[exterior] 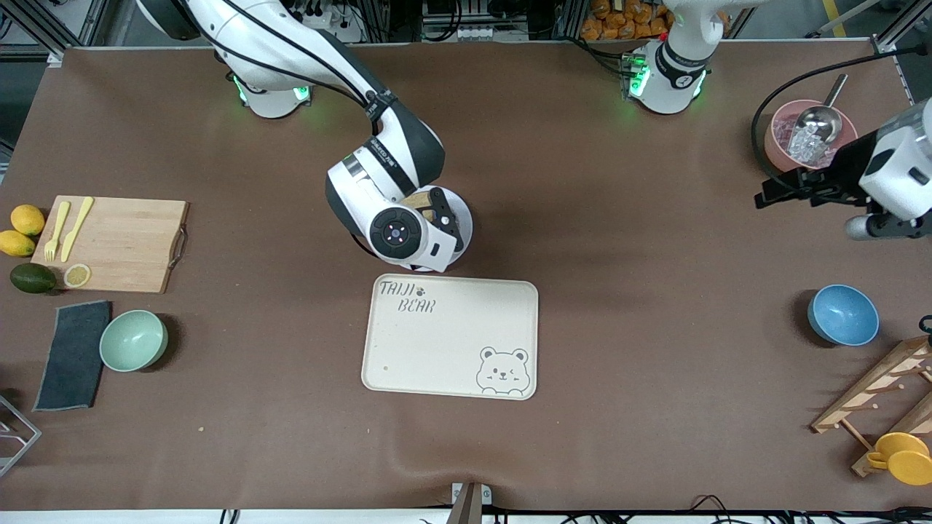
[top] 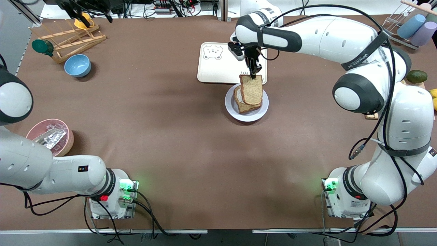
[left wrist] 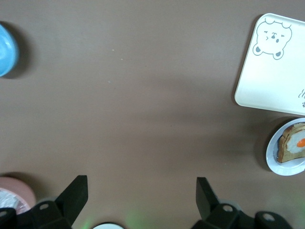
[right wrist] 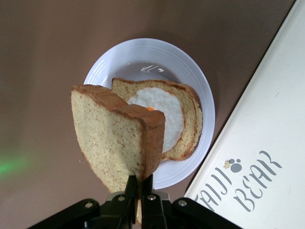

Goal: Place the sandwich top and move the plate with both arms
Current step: 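Lower the bread onto the egg slice while the left gripper approaches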

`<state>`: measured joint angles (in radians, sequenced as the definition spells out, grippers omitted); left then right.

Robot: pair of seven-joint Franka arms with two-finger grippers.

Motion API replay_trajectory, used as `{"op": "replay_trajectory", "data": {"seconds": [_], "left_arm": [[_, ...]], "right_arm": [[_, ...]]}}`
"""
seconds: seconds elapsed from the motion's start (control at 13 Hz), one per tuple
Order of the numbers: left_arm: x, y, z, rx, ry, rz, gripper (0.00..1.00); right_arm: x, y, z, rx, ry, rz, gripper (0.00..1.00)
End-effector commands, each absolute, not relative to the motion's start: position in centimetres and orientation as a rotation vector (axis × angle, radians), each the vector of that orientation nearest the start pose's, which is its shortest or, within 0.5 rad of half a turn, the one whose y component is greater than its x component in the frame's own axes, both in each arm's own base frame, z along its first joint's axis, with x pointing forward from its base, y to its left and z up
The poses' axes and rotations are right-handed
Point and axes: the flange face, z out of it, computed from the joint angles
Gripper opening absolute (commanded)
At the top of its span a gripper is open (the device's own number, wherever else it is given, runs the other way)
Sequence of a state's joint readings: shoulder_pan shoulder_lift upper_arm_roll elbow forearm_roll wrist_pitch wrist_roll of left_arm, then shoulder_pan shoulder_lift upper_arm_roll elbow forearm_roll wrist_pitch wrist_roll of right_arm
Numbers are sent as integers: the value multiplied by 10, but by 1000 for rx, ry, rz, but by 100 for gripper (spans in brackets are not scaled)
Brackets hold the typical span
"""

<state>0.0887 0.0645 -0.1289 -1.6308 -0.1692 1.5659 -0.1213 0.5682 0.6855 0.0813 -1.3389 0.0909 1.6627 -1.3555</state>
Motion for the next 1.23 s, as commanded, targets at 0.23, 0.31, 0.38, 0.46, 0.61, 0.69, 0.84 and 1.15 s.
{"op": "replay_trajectory", "data": {"seconds": [0.23, 0.31, 0.38, 0.46, 0.61, 0.69, 0.84, 1.15], "left_arm": [[553, -76, 469, -3396, -171, 309, 100], [550, -76, 448, -3396, -196, 295, 100], [544, -84, 431, -3410, -208, 301, 100], [541, -88, 419, -3442, -253, 344, 100], [541, -92, 394, -3503, -350, 461, 100], [539, -93, 381, -3520, -396, 515, 100], [536, -98, 359, -3549, -473, 588, 100], [533, -107, 313, -3580, -656, 793, 100]], "right_arm": [[559, 418, 286, 1736, 2881, -488, 0], [558, 418, 285, 1734, 2883, -491, 0], [558, 418, 282, 1734, 2885, -495, 0], [559, 417, 278, 1738, 2885, -498, 0], [561, 417, 275, 1741, 2884, -485, 0], [558, 419, 274, 1727, 2892, -490, 0], [561, 422, 273, 1732, 2893, -431, 7], [556, 427, 266, 1722, 2901, -423, 100]]}}
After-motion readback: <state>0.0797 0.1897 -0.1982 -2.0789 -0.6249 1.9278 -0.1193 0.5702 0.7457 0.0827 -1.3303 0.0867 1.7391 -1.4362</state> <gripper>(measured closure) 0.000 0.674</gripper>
